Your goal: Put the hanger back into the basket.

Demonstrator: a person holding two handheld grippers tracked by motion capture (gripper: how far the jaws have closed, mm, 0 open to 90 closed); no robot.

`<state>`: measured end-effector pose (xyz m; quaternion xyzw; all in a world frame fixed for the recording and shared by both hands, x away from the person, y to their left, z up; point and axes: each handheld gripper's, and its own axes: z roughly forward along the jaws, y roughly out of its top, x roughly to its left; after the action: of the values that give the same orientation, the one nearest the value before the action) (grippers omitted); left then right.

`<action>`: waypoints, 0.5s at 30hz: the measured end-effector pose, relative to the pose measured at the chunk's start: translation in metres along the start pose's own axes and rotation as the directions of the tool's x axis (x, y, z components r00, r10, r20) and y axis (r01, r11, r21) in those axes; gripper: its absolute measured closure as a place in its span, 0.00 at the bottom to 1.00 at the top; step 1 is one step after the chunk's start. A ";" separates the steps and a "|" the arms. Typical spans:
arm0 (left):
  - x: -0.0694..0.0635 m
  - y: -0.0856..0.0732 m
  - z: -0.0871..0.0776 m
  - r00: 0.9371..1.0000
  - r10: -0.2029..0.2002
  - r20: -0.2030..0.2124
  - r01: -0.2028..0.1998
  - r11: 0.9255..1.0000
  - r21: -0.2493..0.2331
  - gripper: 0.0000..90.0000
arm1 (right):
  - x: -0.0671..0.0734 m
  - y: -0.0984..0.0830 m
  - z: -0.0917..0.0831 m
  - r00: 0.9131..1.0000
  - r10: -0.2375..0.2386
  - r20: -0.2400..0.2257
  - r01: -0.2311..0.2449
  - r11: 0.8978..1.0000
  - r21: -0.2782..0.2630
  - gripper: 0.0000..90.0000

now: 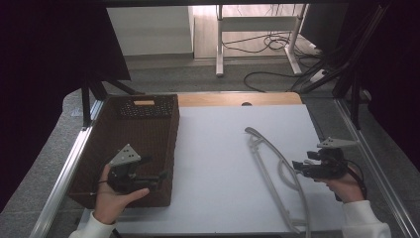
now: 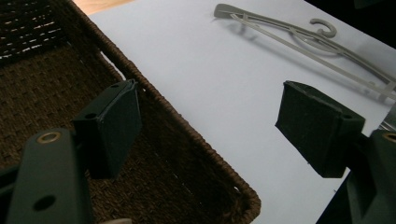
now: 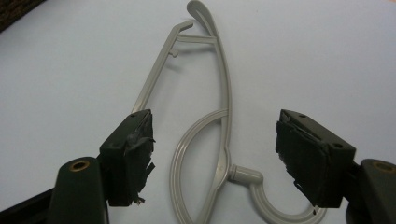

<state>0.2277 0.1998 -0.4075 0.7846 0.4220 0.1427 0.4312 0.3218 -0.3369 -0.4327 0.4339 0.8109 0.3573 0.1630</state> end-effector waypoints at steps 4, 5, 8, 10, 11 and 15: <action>-0.001 -0.001 -0.001 1.000 -0.002 -0.003 0.002 1.000 0.003 0.24 | -0.006 -0.002 0.000 1.000 0.006 0.004 -0.006 1.000 0.008 0.30; -0.002 -0.001 -0.001 1.000 -0.001 -0.003 0.001 1.000 0.001 0.24 | -0.007 -0.001 -0.001 1.000 0.010 0.004 -0.010 1.000 0.009 0.30; -0.002 -0.003 -0.001 1.000 0.005 -0.001 -0.005 1.000 0.004 0.24 | -0.010 -0.001 -0.005 1.000 0.013 0.012 -0.013 1.000 0.018 0.33; -0.002 -0.004 -0.001 1.000 0.004 0.001 -0.004 1.000 0.009 0.24 | -0.011 -0.001 -0.007 1.000 0.014 0.023 -0.014 1.000 0.022 0.34; -0.002 -0.004 -0.001 1.000 0.004 0.001 -0.004 1.000 0.009 0.24 | -0.011 -0.001 -0.007 1.000 0.014 0.023 -0.014 1.000 0.022 0.34; -0.004 -0.004 -0.002 1.000 0.007 0.008 -0.007 1.000 0.004 0.24 | -0.015 0.000 -0.012 0.998 0.028 0.049 -0.030 0.999 0.039 0.37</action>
<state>0.2219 0.1984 -0.4085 0.7877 0.4177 0.1400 0.4307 0.3229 -0.3543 -0.4250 0.4573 0.8073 0.3328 0.1685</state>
